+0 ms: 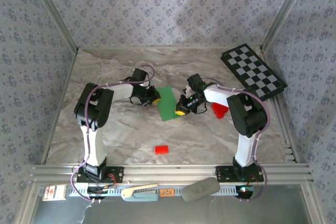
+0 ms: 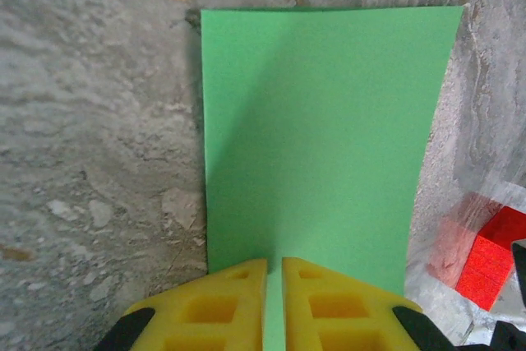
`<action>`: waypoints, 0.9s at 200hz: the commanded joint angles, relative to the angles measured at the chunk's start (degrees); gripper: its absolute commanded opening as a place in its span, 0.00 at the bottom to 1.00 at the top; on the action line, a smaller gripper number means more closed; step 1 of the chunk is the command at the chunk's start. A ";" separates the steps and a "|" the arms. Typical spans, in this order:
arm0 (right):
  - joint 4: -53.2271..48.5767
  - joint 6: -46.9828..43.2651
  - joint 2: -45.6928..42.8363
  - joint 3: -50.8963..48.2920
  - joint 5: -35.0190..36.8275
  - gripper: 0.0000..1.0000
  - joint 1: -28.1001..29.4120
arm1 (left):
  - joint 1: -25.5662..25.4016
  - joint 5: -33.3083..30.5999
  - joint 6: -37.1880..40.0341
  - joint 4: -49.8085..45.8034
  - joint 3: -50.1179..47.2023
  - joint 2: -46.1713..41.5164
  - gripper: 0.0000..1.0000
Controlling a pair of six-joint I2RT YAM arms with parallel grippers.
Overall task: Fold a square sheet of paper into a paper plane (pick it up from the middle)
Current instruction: Fold the triangle a second time at the center of the table.
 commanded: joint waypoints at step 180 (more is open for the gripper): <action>5.47 2.17 7.88 10.90 3.32 0.00 5.44 | -0.86 -1.12 1.63 -2.52 -0.11 2.02 0.12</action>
